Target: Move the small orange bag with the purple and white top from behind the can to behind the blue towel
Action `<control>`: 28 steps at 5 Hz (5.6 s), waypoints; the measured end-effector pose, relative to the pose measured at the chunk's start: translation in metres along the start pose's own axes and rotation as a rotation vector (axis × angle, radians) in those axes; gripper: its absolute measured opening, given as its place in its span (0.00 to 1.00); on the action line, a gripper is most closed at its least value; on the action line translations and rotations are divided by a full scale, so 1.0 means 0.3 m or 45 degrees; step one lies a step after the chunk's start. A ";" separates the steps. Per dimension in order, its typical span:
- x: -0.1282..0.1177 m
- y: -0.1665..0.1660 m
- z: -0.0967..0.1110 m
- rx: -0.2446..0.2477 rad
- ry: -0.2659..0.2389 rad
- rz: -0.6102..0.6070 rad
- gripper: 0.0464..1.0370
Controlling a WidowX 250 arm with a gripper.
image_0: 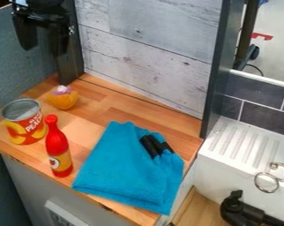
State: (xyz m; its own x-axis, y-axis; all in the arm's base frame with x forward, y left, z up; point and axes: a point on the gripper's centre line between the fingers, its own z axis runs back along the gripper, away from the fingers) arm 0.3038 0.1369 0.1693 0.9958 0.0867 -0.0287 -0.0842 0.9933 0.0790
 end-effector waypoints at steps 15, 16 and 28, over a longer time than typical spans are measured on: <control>0.318 0.025 -0.294 -0.062 -0.020 0.124 0.52; 0.329 -0.084 -0.297 -0.085 -0.007 0.077 0.52; 0.385 -0.249 -0.407 -0.272 -0.207 0.428 0.96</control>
State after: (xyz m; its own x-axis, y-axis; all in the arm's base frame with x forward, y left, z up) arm 0.4207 0.0819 0.0385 0.9028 0.4123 0.1225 -0.3936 0.9068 -0.1512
